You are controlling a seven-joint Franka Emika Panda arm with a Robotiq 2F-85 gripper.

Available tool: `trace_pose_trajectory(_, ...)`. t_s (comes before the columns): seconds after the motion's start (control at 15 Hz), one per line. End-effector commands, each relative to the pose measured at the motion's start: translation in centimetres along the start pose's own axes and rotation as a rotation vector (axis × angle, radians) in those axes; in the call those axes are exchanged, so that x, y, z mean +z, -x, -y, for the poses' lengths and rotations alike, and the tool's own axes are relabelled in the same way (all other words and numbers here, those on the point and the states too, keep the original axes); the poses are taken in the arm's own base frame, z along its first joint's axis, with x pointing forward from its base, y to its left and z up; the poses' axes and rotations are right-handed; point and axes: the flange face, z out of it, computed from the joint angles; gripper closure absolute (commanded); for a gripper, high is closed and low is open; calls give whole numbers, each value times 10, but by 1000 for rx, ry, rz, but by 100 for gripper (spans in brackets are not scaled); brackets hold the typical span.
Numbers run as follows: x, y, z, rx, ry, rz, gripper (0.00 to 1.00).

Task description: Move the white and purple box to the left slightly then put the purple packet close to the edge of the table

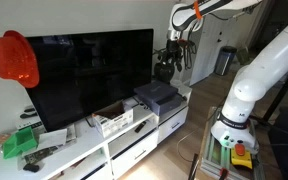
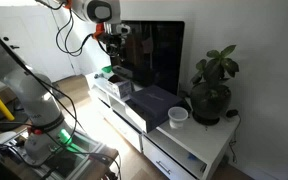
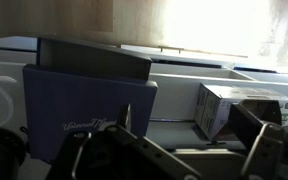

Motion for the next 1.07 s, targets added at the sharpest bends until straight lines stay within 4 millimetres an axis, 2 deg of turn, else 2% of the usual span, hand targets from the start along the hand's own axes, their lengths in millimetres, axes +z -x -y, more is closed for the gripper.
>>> trace_pose_trajectory(0.0,0,0,0,0,0,1,0)
trace_pose_trajectory(0.2,0,0,0,0,0,1,0)
trace_pose_trajectory(0.33,22,-10,-4,8,-38,57,0)
trace_pose_trajectory(0.53,88,-35,8,11,-194,97,0)
trace_pose_trajectory(0.73,147,-57,26,17,-323,97,0)
trace_pose_trajectory(1.0,219,-96,53,-9,-494,107,0)
